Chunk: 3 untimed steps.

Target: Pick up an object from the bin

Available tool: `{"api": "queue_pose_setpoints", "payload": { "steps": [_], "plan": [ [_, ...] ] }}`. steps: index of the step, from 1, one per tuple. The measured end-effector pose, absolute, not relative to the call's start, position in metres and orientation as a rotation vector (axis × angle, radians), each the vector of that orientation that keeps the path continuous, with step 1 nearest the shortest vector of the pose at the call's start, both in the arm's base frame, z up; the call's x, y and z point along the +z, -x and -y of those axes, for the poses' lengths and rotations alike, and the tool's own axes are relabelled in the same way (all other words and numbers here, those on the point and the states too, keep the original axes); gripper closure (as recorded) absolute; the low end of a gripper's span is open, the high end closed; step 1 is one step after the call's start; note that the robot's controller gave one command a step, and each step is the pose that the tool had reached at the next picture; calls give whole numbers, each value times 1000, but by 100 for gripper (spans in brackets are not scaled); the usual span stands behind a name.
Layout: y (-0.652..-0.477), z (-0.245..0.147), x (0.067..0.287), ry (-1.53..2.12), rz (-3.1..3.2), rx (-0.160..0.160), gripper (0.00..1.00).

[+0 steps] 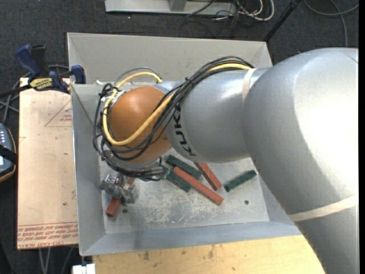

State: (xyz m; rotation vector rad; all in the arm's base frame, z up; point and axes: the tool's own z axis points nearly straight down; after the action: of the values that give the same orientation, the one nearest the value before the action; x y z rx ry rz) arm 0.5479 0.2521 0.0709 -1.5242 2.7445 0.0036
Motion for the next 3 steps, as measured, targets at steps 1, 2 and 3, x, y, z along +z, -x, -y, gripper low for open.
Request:
{"api": "queue_pose_setpoints", "payload": {
  "steps": [1, 2, 3],
  "plan": [
    [-548, -252, 71, 1524, -2745, 4, 100],
    [-547, -252, 75, 1525, -2748, 5, 100],
    [-545, -252, 94, 1527, -2753, 5, 100]
  ]
}}
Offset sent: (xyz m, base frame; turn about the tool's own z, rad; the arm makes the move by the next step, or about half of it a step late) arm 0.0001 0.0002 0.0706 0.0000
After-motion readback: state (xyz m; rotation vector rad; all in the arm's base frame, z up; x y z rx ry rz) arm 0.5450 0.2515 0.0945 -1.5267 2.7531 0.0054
